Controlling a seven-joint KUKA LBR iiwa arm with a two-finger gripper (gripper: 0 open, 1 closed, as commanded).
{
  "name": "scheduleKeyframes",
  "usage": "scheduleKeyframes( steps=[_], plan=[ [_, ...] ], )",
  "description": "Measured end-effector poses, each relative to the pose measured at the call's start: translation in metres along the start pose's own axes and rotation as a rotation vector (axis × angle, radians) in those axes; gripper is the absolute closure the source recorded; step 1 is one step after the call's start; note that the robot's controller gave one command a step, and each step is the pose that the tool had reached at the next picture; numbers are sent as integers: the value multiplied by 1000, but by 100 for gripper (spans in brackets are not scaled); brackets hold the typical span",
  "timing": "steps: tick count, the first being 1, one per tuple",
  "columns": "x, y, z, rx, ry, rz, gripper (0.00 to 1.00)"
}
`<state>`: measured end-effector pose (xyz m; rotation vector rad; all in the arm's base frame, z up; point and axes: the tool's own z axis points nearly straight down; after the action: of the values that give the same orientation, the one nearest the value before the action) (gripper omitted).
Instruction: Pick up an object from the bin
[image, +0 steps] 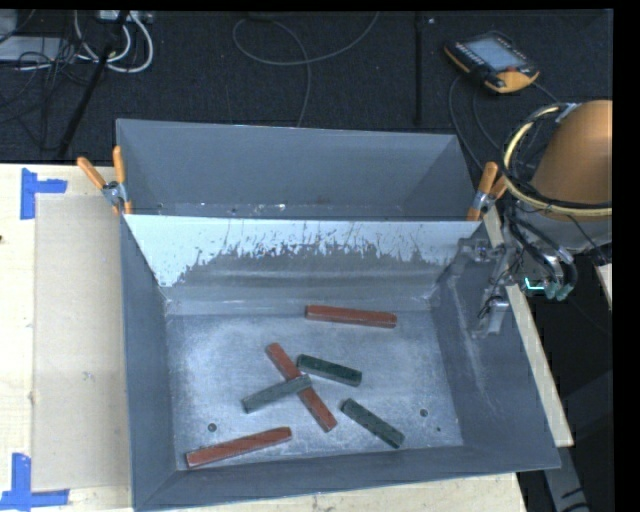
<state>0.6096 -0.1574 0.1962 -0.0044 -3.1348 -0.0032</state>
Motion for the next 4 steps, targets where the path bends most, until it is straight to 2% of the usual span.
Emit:
scheduleKeyframes(
  steps=[1,2,3,4],
  plan=[
    [-2,0,-5,2,-8,-3,0],
    [12,25,28,4,-11,-100,0],
    [64,34,52,1,-7,-128,0],
    [75,52,74,2,-4,-106,0]
  ],
)
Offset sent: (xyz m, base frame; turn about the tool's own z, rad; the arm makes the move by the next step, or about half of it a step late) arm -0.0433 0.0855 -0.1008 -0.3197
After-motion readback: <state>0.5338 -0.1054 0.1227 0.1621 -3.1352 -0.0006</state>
